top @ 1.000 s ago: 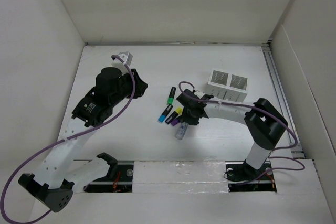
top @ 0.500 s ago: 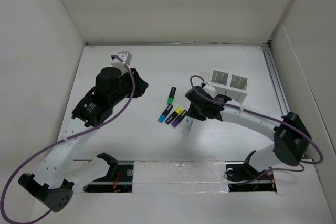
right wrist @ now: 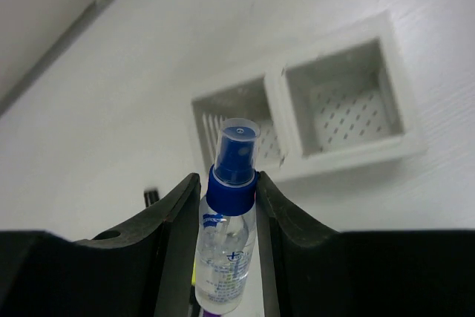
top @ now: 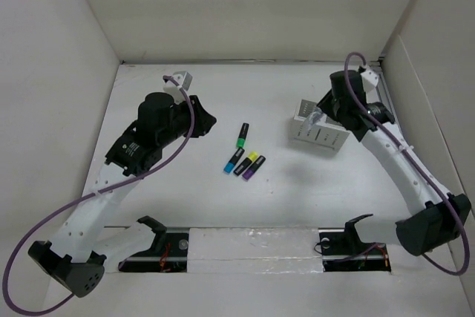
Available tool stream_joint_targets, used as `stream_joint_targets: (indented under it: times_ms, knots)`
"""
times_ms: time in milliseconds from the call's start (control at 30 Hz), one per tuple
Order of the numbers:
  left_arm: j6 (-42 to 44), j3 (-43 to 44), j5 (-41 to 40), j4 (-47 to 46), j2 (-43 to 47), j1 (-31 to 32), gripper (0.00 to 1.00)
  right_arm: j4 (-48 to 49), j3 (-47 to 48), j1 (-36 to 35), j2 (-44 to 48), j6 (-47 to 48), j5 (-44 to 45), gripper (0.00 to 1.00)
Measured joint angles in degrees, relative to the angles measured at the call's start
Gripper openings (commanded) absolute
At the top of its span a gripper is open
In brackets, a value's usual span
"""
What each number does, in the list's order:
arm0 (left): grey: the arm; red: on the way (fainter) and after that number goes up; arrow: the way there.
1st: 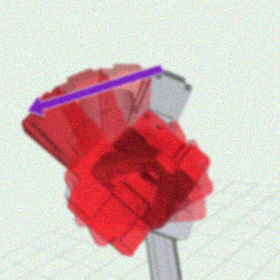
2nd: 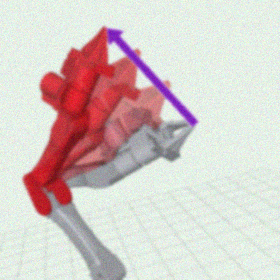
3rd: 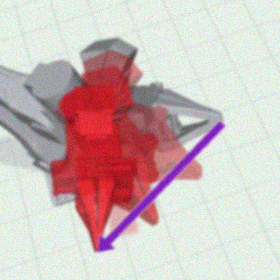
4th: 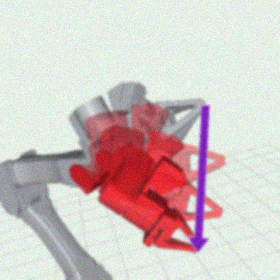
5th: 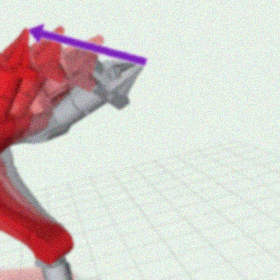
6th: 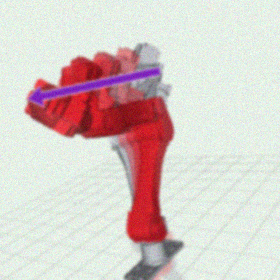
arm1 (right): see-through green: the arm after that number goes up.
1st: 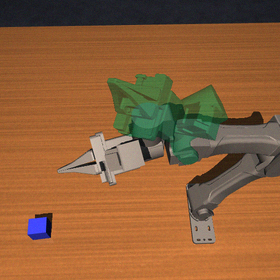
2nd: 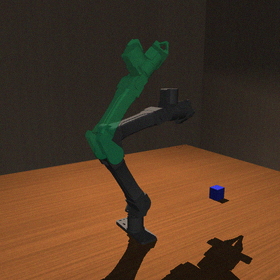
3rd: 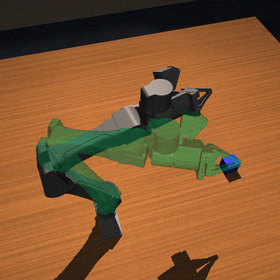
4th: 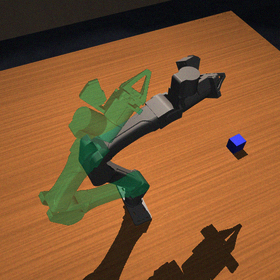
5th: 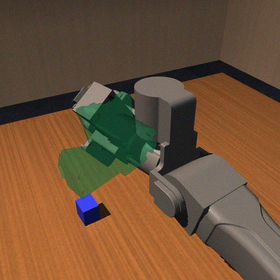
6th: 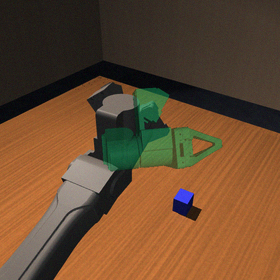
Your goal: Organize the desk
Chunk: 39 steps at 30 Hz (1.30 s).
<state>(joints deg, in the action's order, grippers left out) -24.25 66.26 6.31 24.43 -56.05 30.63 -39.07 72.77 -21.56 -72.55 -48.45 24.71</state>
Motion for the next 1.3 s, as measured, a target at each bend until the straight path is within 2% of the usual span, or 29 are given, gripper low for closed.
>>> stream_joint_targets:
  times_ms: [133,300,467,733,833,867,1033,1233,1300]
  knots:
    - [0.0,0.0,2.0,-0.2,-0.3,0.0,0.21,0.6,6.9,6.3,-5.9,3.8,4.1,0.03]
    - [-0.2,-1.1,3.5,-1.9,0.9,0.0,0.22,0.9,14.5,8.7,-14.8,8.0,9.8,0.04]
    - [-0.3,-2.2,4.3,-2.5,1.9,0.0,0.23,1.0,20.3,6.8,-22.2,11.2,15.0,0.04]
    - [-0.5,-4.0,4.2,-2.8,2.2,0.0,0.23,1.0,20.2,0.2,-26.0,12.8,20.9,0.04]
    - [-0.5,-4.0,4.2,-2.8,2.2,0.0,0.23,1.0,18.6,-1.1,-26.0,12.6,22.3,0.13]
    - [-0.7,-4.0,4.2,-2.8,2.2,0.0,0.23,1.0,18.1,-1.4,-26.0,12.5,22.7,0.22]
    - [-1.8,-4.8,4.2,-2.8,2.2,0.0,0.23,1.0,16.2,-2.1,-26.0,12.0,25.1,0.43]
    - [-2.8,-5.1,3.5,-1.9,3.0,0.0,0.25,1.0,16.2,-3.3,-25.2,11.3,25.6,0.62]
    - [-2.9,-5.1,2.6,-1.3,3.8,0.0,0.25,1.1,16.2,-4.2,-24.3,11.4,25.4,0.64]
